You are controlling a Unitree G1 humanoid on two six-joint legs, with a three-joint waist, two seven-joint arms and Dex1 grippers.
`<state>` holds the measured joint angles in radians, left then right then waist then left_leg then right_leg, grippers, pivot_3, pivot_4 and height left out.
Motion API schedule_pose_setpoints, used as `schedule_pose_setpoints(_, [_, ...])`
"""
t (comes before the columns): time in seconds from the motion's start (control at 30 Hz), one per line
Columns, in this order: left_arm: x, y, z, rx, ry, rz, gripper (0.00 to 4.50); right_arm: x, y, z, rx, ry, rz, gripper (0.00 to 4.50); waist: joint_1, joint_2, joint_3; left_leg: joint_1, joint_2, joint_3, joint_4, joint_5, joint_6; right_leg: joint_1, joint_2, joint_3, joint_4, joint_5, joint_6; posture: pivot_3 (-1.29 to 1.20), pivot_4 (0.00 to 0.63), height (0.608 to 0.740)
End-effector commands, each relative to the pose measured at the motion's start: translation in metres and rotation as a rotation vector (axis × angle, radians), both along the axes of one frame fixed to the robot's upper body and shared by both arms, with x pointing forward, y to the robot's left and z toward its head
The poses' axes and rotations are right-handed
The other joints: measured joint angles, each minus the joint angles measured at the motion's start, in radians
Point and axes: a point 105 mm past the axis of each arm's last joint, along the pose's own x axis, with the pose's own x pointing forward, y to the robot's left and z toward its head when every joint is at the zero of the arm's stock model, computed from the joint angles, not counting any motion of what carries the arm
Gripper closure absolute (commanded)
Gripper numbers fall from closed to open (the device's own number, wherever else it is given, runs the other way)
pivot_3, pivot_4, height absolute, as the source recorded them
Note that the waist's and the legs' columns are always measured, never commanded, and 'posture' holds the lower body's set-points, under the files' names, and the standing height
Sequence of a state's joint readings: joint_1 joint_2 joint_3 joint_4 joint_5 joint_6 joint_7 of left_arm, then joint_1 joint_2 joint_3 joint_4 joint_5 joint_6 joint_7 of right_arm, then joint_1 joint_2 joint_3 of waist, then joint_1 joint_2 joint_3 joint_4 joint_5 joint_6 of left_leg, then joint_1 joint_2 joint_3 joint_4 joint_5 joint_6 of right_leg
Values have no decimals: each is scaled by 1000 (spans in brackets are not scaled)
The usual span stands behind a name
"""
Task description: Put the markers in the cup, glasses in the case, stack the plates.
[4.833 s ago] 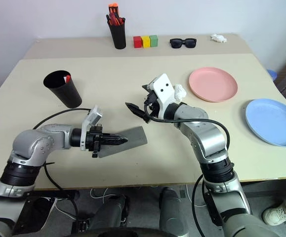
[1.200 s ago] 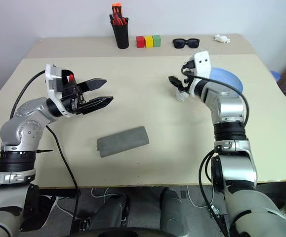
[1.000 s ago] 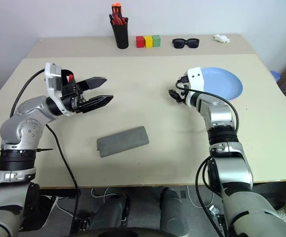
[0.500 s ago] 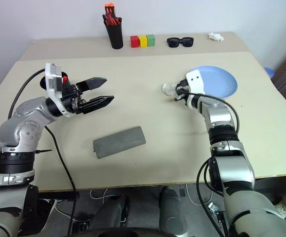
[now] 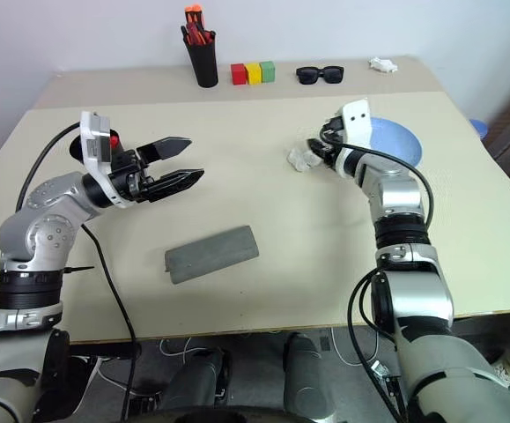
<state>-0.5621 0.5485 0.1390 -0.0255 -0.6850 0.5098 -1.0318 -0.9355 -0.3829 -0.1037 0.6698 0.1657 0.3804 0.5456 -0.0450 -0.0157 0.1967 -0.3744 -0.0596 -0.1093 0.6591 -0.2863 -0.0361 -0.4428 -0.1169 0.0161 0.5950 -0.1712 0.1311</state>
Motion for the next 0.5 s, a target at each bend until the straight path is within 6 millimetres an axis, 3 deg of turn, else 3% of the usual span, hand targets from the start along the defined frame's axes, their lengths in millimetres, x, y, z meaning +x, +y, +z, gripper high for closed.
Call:
schedule_pose_setpoints(0.03, [-6,-1,14,-8,-56,-13,0,2,7,21,-9,-62,2,49,3,0,0,0,0,0,0,0,0,0,0,0,0,0,0,0,150,740])
schedule_pose_setpoints(0.3, [-7,-1,12,-8,-53,-14,0,14,12,-20,-157,33,-92,17,0,0,0,0,0,0,0,0,0,0,0,0,0,0,0,0,150,740])
schedule_pose_setpoints(0.5, [-7,2,10,-7,-44,-10,0,21,13,-25,-80,49,-131,17,-2,0,0,0,0,0,0,0,0,0,0,0,0,0,0,0,150,740])
